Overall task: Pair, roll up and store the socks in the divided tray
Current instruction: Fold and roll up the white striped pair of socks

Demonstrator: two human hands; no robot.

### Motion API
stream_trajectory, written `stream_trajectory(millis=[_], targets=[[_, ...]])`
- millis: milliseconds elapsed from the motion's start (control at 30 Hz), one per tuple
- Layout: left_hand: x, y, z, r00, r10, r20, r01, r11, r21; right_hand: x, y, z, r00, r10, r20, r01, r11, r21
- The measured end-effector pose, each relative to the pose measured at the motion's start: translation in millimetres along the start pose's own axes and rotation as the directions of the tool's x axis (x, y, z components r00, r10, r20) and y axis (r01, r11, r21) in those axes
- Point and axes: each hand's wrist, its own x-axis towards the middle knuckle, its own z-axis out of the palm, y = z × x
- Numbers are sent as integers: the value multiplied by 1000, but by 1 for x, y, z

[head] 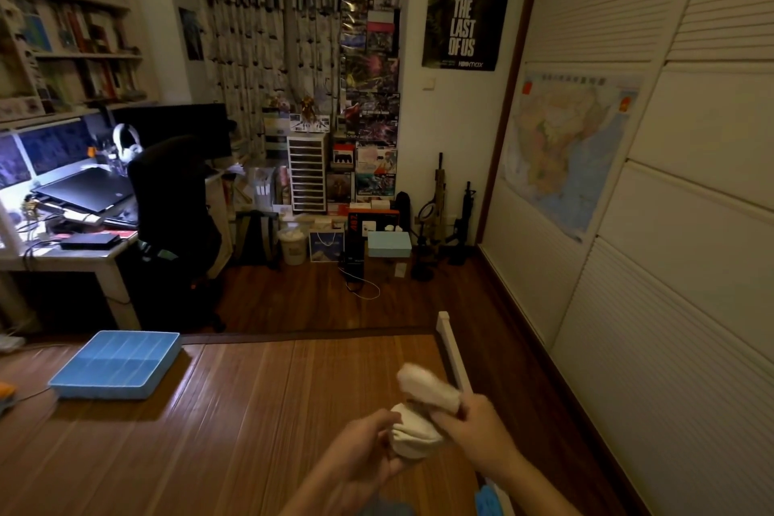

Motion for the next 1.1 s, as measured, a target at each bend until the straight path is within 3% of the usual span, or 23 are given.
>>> stream_trajectory(millis=[100,333,467,533,700,767,833,900,967,1033,1100], targets=[[-1,0,2,998,59,11,-59,995,81,-5,1,6,976,-122,180,155,971,-182],[-5,1,7,993,116,-5,-116,992,44,-8,-3,10,943,-272,191,313,921,-233],[-4,2,6,988,143,-54,-142,989,34,-5,-1,11,955,-255,151,279,944,-173],[-4,1,7,987,154,-46,-152,987,50,-4,2,13,953,-256,160,288,930,-227],[-8,1,0,988,154,-16,-154,988,-1,-4,3,23,914,-262,309,397,734,-551],[-11,1,-1,987,163,-16,-162,985,67,-4,1,22,893,-265,365,442,673,-593],[-8,-1,-4,979,202,-25,-196,970,143,-8,-5,22,912,-298,282,401,791,-461],[-8,-1,-6,978,207,-25,-201,968,147,-8,-10,20,958,-286,-34,276,945,-176],[-12,-1,-5,978,210,-1,-207,967,145,-5,-19,14,967,-83,-241,92,995,29],[-17,0,-4,975,217,45,-221,965,144,1,-22,3,975,184,-120,-149,954,259],[-18,1,-3,970,223,94,-236,959,157,4,-28,-7,951,296,93,-308,864,399]])
